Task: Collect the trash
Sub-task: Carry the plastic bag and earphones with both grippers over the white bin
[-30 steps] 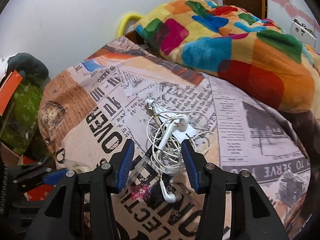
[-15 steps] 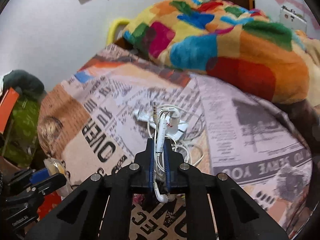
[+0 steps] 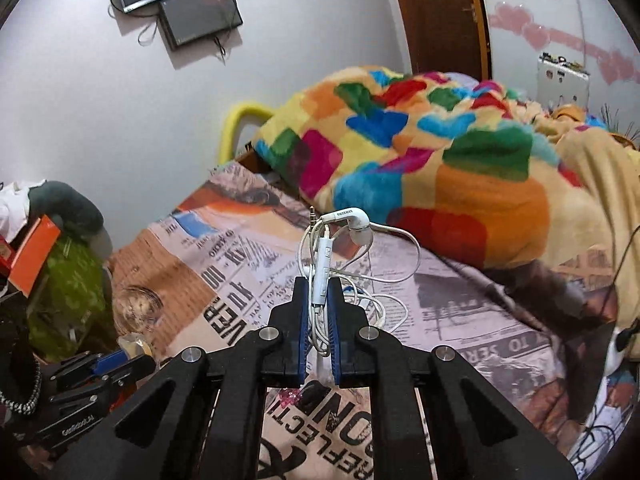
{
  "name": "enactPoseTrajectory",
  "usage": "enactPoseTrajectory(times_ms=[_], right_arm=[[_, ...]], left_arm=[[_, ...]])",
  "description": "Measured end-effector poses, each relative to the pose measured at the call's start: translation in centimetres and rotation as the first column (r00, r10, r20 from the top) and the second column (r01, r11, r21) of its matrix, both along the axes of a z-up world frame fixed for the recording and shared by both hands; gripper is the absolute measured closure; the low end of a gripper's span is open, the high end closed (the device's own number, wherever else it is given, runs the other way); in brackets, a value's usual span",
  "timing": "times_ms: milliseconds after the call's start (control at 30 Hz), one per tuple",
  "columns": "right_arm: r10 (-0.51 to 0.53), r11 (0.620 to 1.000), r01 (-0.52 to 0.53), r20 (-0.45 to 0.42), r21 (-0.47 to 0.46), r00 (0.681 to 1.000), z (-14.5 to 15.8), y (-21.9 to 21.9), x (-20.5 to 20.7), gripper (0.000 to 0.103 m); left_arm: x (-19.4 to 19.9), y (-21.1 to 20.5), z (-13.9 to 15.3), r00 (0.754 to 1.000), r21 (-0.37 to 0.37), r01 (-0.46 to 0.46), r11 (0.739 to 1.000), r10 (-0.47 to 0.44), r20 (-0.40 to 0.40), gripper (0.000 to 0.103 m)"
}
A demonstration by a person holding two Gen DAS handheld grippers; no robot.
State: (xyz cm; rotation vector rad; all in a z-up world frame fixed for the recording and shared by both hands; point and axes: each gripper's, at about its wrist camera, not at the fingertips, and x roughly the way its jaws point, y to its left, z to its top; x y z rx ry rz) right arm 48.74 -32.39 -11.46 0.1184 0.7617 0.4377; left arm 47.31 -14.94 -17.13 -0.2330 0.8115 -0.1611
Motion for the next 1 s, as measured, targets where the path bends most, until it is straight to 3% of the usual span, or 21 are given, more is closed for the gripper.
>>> enactPoseTrajectory(times_ms=[467, 667, 1000], right_arm=[[0.025, 0.999, -0.027, 0.082, 0.025, 0.996, 6.3, 1.2, -6.1, 0.095], [0.1, 0.994, -0.105, 0.119, 0.029, 0.988, 8.4, 4.9, -9.5, 0.095], [0.27, 0.961, -0.277, 0.152, 0.025, 0.951, 10.2, 13.6, -15.1, 0.095]], left_arm=[[-7.4, 2.9, 7.5, 0.992, -0.004, -0.041, 0.999, 0.042, 0.118, 0.078], [-11.8, 6.4, 10.0, 0.981, 0.017, -0.108, 0.994, 0.104, 0.161, 0.078], [-21.0, 14.5, 13.0, 0.941, 0.041, -0.269, 0.962, 0.254, 0.223, 0.078]])
